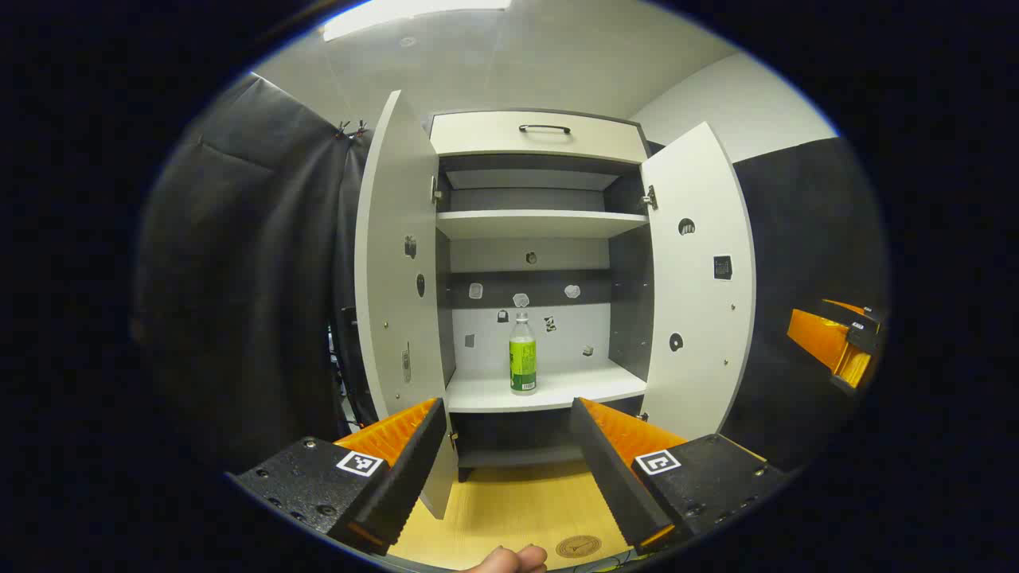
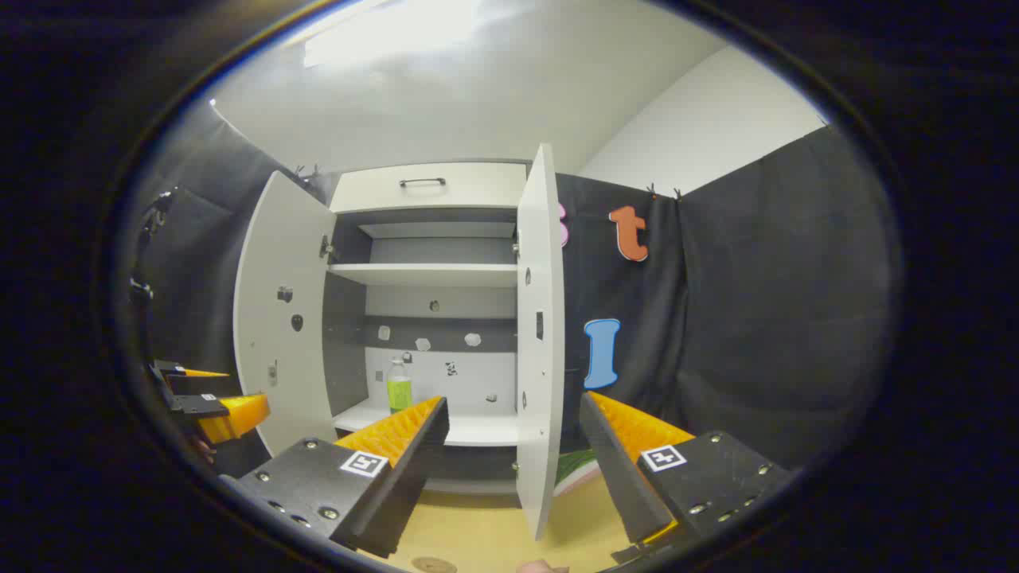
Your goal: Grasp the bottle in the cabinet with the left hand and place it on the coaster, then close the right door with the right hand and the left door with the left hand.
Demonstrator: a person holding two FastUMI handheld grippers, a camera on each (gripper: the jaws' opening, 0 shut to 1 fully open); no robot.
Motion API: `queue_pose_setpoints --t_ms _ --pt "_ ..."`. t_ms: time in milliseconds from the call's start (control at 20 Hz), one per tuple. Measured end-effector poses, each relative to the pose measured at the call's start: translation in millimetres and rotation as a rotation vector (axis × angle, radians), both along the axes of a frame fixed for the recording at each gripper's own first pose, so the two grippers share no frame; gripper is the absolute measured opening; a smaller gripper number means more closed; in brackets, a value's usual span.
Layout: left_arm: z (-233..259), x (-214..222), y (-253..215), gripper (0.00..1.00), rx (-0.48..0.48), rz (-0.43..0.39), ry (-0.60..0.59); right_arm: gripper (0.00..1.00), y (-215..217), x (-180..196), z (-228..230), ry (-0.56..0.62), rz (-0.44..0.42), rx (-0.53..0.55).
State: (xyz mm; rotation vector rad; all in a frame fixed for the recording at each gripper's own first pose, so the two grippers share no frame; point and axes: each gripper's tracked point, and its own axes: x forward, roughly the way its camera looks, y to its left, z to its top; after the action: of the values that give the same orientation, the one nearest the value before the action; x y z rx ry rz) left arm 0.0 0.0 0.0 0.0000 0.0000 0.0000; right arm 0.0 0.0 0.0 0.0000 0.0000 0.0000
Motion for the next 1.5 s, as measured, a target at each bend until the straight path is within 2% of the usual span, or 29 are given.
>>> queue_pose_setpoints --t_ms 50,250,300,350,400,500,800,900,950,1000,1200,1300,1350,1400,1500 --pt "1.5 0.1 -3.9 0.99 0.002 0.002 -0.005 0.99 -1.1 -1.9 0.7 -0.001 0.014 -0.002" --pt "2.3 -8.6 -18.2 0.99 -0.009 0.013 -0.001 0.96 -8.1 -8.4 4.4 0.003 0.050 0.010" --pt "1.7 -10.7 -21.4 0.99 -0.023 0.014 0.001 1.00 -8.6 -8.6 5.7 0.006 0.057 0.019" --pt "1.4 -12.4 -22.9 0.99 -0.031 0.018 0.005 0.96 -9.5 -7.9 7.7 0.006 0.062 0.027" --pt "0.7 -14.5 -22.9 0.99 -0.031 0.019 0.014 1.00 -9.1 -7.1 8.4 0.006 0.068 0.032" --pt "3.9 -14.6 -20.1 0.99 -0.022 0.025 0.012 0.96 -8.0 -6.1 6.7 0.014 0.082 0.038" --pt "1.2 5.0 -8.6 0.99 -0.044 0.056 0.017 1.00 2.5 7.8 1.7 0.027 0.100 0.024" --pt "-2.8 18.5 -3.9 0.99 -0.046 0.063 0.026 0.96 9.0 15.0 -0.4 0.039 0.112 0.039" --pt "-3.9 26.3 -3.4 0.99 -0.048 0.064 0.028 1.00 12.0 20.5 -1.5 0.046 0.117 0.056" --pt "-5.1 35.3 -4.0 0.99 -0.053 0.057 0.032 0.96 14.8 26.1 -1.3 0.053 0.121 0.072" --pt "-6.3 79.5 -9.0 0.99 -0.063 0.026 0.040 1.00 10.6 58.7 0.0 0.058 0.081 0.110" --pt "-5.5 106.4 -10.9 0.99 -0.052 0.012 0.036 1.00 11.3 76.3 -1.8 0.069 0.069 0.137" --pt "-6.7 121.1 -12.3 0.99 -0.046 0.006 0.039 0.96 10.9 85.2 -3.6 0.085 0.061 0.152" --pt "-7.5 136.7 -13.7 0.99 -0.044 0.000 0.037 1.00 11.1 91.0 -8.0 0.105 0.052 0.171" --pt "-14.1 169.9 -16.0 0.99 -0.039 -0.008 0.044 1.00 14.6 102.7 -12.4 0.125 0.053 0.200"
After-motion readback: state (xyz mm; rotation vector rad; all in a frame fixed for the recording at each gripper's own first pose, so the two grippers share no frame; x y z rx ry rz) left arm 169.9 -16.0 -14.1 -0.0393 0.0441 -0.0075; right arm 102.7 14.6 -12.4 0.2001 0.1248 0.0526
